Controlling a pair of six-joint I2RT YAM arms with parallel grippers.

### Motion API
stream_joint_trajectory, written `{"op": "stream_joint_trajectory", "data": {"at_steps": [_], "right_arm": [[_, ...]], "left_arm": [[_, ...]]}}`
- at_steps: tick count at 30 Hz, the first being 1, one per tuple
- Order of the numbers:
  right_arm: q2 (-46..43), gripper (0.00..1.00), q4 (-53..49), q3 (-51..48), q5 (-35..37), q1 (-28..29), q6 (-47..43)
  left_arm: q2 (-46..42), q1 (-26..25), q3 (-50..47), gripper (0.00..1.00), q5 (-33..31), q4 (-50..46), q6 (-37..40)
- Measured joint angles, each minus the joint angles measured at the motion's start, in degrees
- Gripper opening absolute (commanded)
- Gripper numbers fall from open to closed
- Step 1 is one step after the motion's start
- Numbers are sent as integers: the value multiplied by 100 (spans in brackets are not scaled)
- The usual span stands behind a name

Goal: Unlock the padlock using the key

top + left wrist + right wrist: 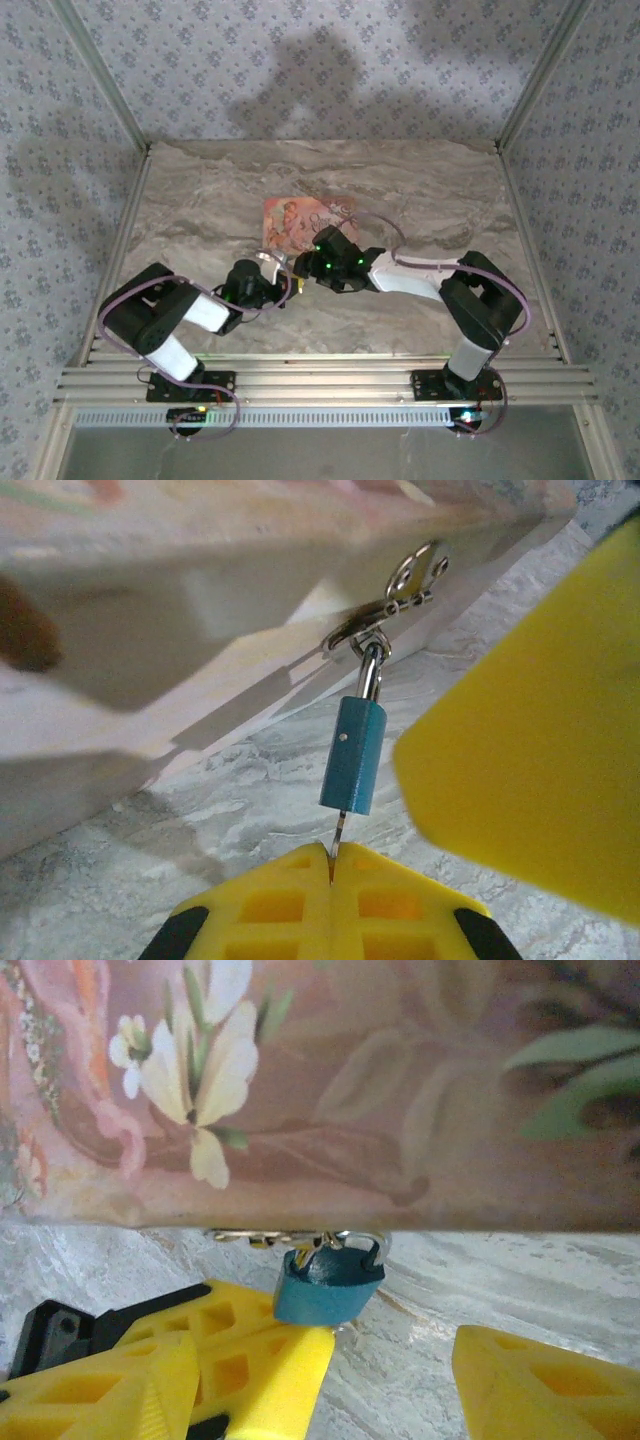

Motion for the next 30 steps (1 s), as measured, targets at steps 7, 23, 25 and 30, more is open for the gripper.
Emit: {"op": "stream_joint_trajectory", "data": {"at_steps": [7, 23, 25, 30], "right_arm": [[63, 65, 424, -212, 166, 17, 251], [177, 39, 1246, -433, 168, -68, 564], [179, 36, 1244, -435, 166, -68, 579], [179, 18, 1196, -433, 184, -57, 553]], "left_arm": [[-175, -35, 26, 0, -2, -275, -57], [-533, -308, 74, 0, -310, -693, -181], [-643, -341, 79, 0, -393, -822, -175], [-866, -573, 238, 0, -774, -1399, 63]]}}
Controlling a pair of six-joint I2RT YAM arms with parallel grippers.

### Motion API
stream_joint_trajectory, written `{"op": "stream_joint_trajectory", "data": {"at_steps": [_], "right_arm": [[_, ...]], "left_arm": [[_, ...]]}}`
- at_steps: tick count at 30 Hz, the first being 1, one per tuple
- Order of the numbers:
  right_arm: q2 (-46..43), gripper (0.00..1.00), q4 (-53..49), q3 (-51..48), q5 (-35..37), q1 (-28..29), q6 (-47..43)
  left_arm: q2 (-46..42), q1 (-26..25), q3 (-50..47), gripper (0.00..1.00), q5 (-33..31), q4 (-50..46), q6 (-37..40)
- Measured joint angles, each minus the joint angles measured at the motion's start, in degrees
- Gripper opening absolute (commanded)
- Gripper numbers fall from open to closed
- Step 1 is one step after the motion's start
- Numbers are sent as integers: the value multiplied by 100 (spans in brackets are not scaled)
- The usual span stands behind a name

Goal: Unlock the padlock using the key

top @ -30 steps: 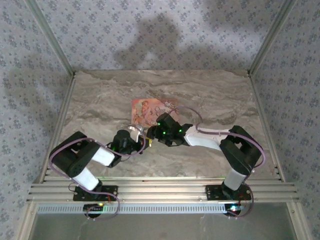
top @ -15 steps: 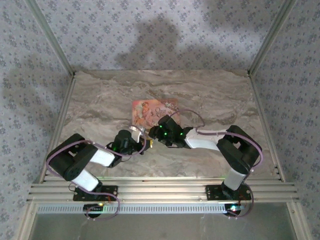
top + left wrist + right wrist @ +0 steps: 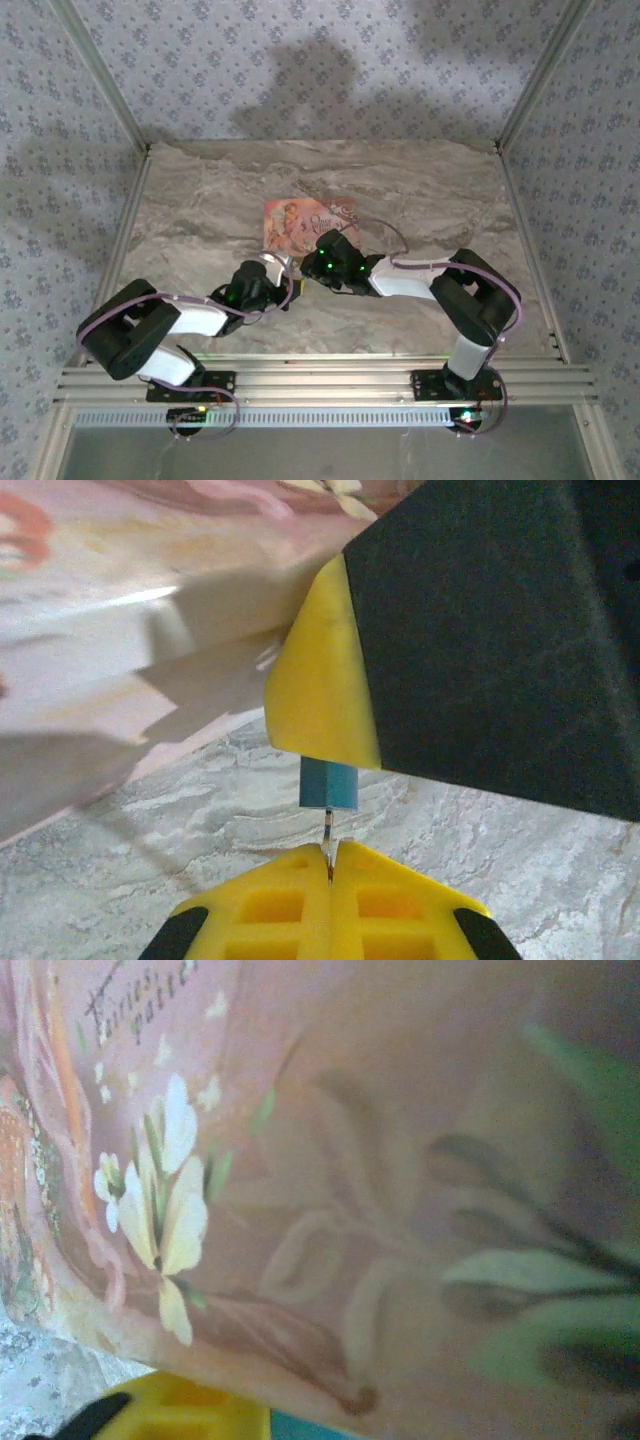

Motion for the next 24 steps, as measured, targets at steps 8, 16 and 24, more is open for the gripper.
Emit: {"op": "stream_joint_trajectory", "data": {"at_steps": [8, 16, 24], "right_arm": [[-4, 5, -343, 131, -17, -13, -55], [-9, 9, -931, 387, -249, -120, -149], [-15, 25, -1080, 431, -297, -118, -149]], "left_arm": [[-201, -575, 518, 0, -1047, -1309, 933], [-260, -1513, 870, 0, -2688, -1961, 1705], [-245, -1591, 909, 0, -2857, -2026, 2109]]}}
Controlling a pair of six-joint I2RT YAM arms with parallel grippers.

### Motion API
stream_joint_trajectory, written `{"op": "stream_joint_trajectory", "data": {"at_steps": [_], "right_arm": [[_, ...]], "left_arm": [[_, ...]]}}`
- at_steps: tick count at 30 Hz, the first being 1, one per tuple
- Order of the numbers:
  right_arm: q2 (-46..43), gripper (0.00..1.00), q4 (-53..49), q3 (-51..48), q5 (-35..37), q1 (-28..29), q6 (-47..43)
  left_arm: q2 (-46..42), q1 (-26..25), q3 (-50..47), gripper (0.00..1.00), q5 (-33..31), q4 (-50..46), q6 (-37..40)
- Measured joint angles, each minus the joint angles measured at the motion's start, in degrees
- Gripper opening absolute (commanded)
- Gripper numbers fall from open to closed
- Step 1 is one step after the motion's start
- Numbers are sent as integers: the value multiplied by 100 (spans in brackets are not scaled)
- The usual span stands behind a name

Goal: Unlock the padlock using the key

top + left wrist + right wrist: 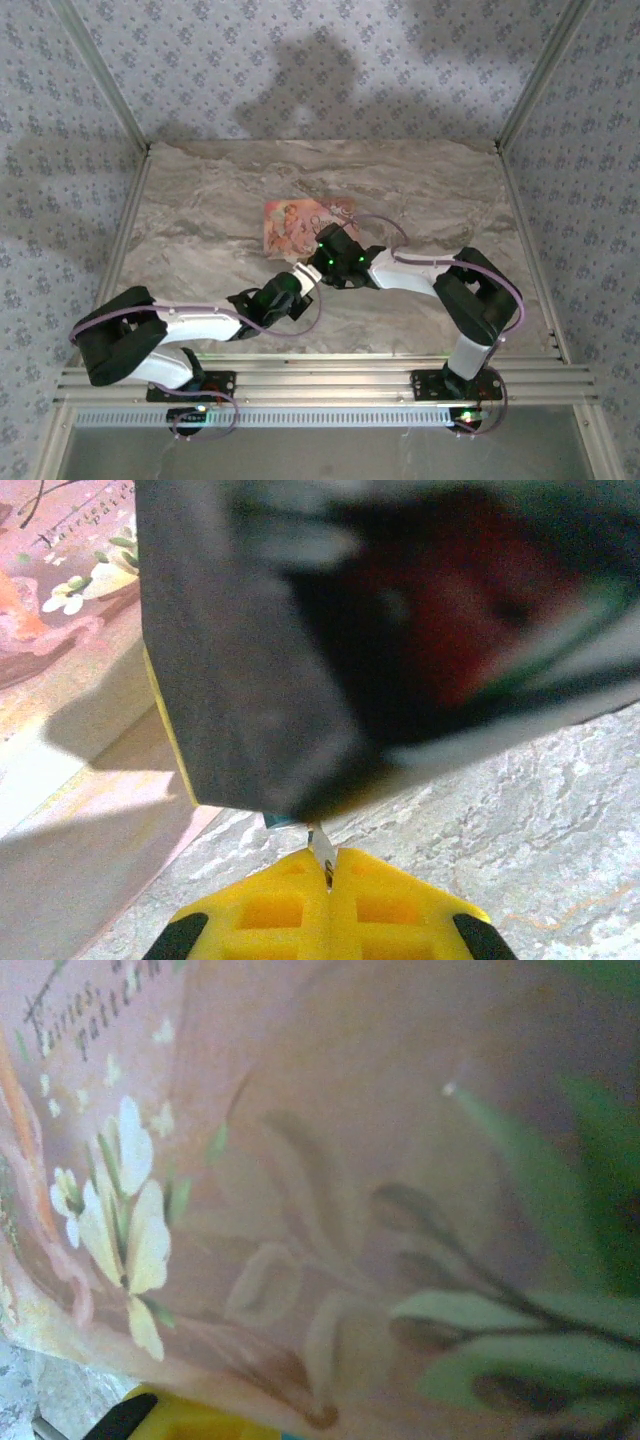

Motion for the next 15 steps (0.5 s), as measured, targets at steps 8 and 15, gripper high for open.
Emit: {"op": "stream_joint_trajectory", "data": {"at_steps": [8, 15], "right_arm": [[-37, 59, 22, 2, -166, 83, 35], [-87, 63, 26, -4, -269, 107, 72]], "left_arm": [[-173, 557, -339, 0, 850, 697, -461], [-400, 748, -483, 0, 1200, 741, -608]]}}
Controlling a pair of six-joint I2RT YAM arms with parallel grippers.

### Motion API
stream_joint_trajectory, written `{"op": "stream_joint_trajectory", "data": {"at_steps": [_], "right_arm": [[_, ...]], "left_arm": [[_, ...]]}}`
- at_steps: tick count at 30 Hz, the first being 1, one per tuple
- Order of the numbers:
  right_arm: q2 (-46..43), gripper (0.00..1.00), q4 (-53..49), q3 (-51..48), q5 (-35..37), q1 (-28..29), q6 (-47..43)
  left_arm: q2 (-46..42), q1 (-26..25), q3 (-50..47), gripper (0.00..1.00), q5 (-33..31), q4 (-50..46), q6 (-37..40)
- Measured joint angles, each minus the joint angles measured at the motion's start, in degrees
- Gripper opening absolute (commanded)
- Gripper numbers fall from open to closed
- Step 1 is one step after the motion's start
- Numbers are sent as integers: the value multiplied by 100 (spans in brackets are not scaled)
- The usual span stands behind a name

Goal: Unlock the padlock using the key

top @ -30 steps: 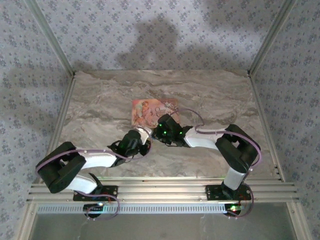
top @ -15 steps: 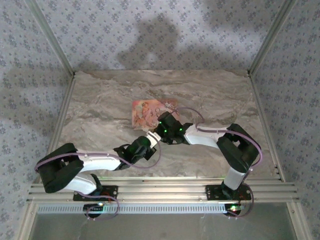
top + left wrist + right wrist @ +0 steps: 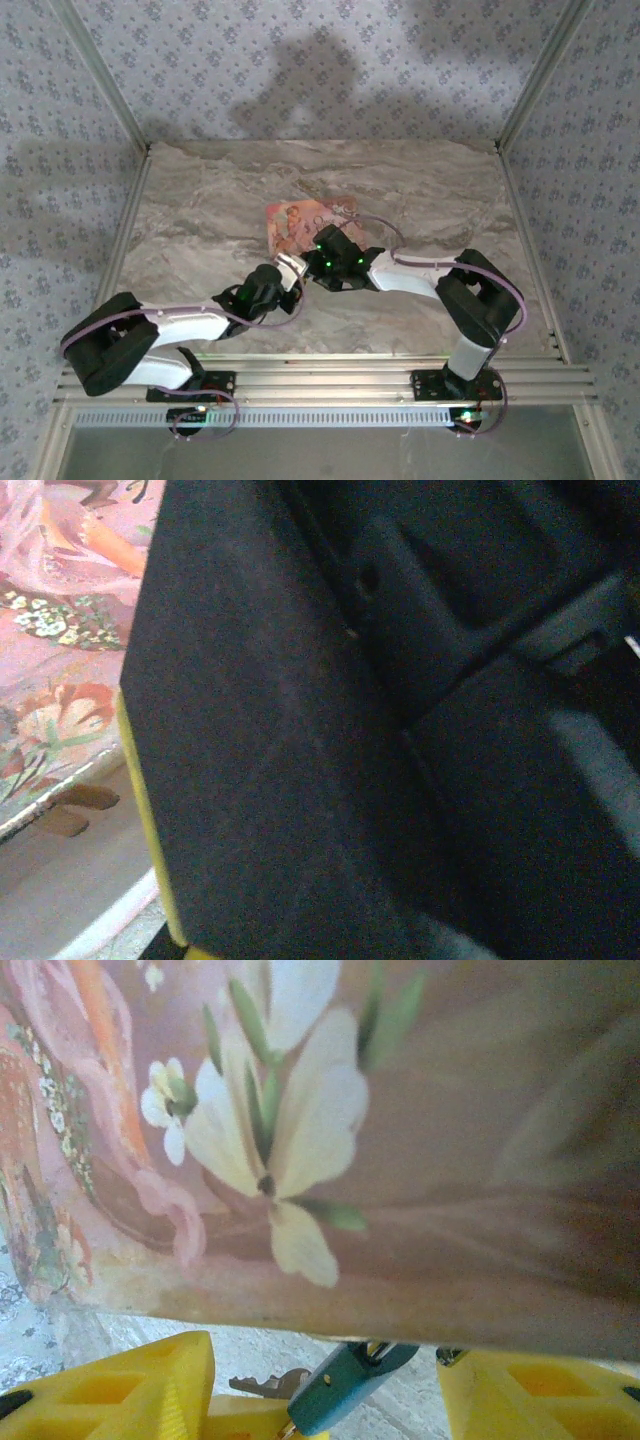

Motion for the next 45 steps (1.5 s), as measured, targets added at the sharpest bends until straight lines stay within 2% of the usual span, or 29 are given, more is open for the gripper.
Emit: {"op": "stream_joint_trajectory", "data": {"at_steps": [8, 15, 26, 34, 45], "right_arm": [[-155, 65, 59, -136, -13, 9, 87], [-603, 65, 433, -780, 131, 28, 319], [-621, 64, 730, -852, 256, 28, 446], [-608, 62, 988, -992, 310, 9, 573], [-610, 50, 1237, -1150, 461, 4, 614]], "left_arm": [[-2, 13, -4, 0, 87, 26, -127], [109, 35, -2, 0, 212, 50, -385], [201, 33, -2, 0, 426, 243, -885], [201, 35, -2, 0, 645, 289, -1263], [236, 35, -2, 0, 662, 369, -1757]]}}
